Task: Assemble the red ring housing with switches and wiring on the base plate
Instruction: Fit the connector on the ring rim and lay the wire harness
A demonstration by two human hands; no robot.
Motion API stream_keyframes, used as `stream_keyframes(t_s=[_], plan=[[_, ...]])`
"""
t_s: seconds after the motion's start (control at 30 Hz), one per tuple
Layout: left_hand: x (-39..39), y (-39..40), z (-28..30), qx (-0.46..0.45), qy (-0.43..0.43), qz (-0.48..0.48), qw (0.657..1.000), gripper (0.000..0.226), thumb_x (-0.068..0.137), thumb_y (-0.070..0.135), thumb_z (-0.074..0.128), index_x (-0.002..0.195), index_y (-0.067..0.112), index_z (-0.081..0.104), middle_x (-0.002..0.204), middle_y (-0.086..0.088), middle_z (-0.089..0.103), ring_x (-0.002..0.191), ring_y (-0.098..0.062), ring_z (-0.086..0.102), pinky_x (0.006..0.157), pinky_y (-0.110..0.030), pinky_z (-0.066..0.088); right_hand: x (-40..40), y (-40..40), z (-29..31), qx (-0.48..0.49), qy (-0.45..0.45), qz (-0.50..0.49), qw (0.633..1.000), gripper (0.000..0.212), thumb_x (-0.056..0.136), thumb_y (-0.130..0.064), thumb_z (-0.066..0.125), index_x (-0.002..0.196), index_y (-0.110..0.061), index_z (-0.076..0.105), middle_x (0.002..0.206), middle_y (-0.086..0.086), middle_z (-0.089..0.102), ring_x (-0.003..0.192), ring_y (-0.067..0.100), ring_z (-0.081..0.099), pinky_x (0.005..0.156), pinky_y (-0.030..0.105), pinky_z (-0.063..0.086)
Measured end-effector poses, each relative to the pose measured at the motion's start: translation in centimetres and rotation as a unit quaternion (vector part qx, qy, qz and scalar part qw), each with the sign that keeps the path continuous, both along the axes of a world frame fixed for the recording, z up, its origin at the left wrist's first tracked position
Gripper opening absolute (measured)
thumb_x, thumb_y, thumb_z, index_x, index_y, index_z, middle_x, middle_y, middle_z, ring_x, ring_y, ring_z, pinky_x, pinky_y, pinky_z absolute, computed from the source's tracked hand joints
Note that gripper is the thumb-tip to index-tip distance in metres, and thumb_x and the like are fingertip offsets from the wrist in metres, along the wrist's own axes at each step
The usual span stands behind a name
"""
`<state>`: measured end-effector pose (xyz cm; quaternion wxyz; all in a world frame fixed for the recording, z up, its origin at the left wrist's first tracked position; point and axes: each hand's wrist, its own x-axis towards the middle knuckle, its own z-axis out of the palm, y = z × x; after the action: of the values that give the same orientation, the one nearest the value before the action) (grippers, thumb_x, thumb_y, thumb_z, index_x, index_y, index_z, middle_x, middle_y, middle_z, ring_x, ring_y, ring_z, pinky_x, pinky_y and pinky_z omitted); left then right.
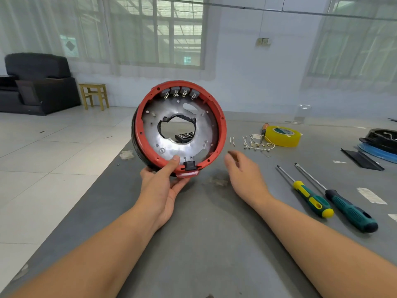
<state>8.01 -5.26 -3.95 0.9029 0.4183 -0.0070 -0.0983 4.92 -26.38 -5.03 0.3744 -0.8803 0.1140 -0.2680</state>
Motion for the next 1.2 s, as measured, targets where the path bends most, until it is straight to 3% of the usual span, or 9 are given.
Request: stream_keyframes(t_s=[0.07,0.1,0.23,0.53,0.77,0.93,1.1,1.2], plan=[[0.4,0.0,-0.3,-0.006,-0.009,0.013,1.0,0.056,0.091,0.008,0.079,0.134,0.012,0.045,0.125,-0.016,0.071,0.101,-0.043,0.076,0.092,-0.054,0.062,0.9,-1.4,-0.8,-0.197,0.076,-0.017,0.977,0.044,0.101,-0.038,0.05,0.135,-0.013,0.062,0.142,0.005,0.058,0.131,0.025,0.054,0.108,0.036,0.043],[0.5,0.0,-0.4,-0.009,-0.013,0.016,1.0,0.055,0.09,0.008,0.08,0.132,0.013,0.044,0.121,-0.013,0.072,0.099,-0.042,0.077,0.091,-0.054,0.062,1.5,-2.0,-0.9,-0.249,0.107,-0.019,0.962,0.043,0.101,-0.034,0.051,0.135,-0.011,0.062,0.144,0.006,0.055,0.132,0.028,0.052,0.109,0.038,0.043],[1.4,0.0,-0.7,-0.013,-0.02,0.017,1.0,0.061,0.088,0.01,0.082,0.134,0.017,0.043,0.122,-0.011,0.072,0.098,-0.04,0.078,0.088,-0.052,0.064,5.3,-3.9,-0.4,-0.314,0.126,-0.06,0.939,0.041,0.101,-0.034,0.051,0.129,-0.009,0.065,0.139,0.008,0.059,0.128,0.032,0.053,0.108,0.04,0.041],[3.2,-0.1,-0.8,-0.014,-0.015,0.028,0.999,0.061,0.088,0.014,0.082,0.135,0.017,0.043,0.12,-0.015,0.074,0.099,-0.041,0.077,0.089,-0.049,0.064,14.5,-8.0,-0.3,-0.339,0.19,-0.108,0.915,0.054,0.102,-0.037,0.042,0.147,-0.008,0.049,0.155,0.012,0.047,0.153,0.029,0.029,0.126,0.047,0.014],[3.3,0.0,-1.1,-0.025,-0.021,0.027,0.999,0.06,0.088,0.015,0.081,0.136,0.013,0.045,0.104,-0.013,0.08,0.1,-0.041,0.077,0.084,-0.047,0.065,17.7,-9.1,0.3,-0.326,0.241,-0.072,0.911,0.073,0.105,-0.055,0.029,0.156,-0.002,0.033,0.166,0.017,0.028,0.153,0.033,0.026,0.125,0.047,0.02],[3.1,-0.1,-1.0,-0.017,-0.02,0.034,0.999,0.062,0.086,0.015,0.082,0.136,0.012,0.046,0.107,-0.013,0.08,0.099,-0.041,0.077,0.084,-0.047,0.065,18.1,-9.5,-0.1,-0.308,0.278,-0.044,0.909,0.071,0.105,-0.055,0.027,0.141,0.001,0.05,0.153,0.023,0.043,0.142,0.038,0.04,0.118,0.046,0.031],[3.0,-0.1,-0.8,-0.013,-0.011,0.029,0.999,0.061,0.088,0.013,0.082,0.137,0.014,0.045,0.118,-0.018,0.076,0.1,-0.042,0.077,0.084,-0.048,0.065,16.4,-8.9,-1.0,-0.347,0.271,-0.011,0.898,0.079,0.104,-0.061,0.018,0.157,-0.005,0.031,0.166,0.014,0.028,0.157,0.029,0.017,0.127,0.05,0.005],[2.8,0.0,-0.6,-0.011,-0.012,0.027,1.0,0.061,0.089,0.014,0.081,0.137,0.014,0.044,0.122,-0.016,0.074,0.099,-0.041,0.077,0.084,-0.048,0.065,14.4,-8.1,-1.3,-0.352,0.27,0.004,0.896,0.078,0.105,-0.061,0.018,0.16,-0.007,0.025,0.17,0.01,0.019,0.158,0.026,0.01,0.126,0.049,-0.001]])
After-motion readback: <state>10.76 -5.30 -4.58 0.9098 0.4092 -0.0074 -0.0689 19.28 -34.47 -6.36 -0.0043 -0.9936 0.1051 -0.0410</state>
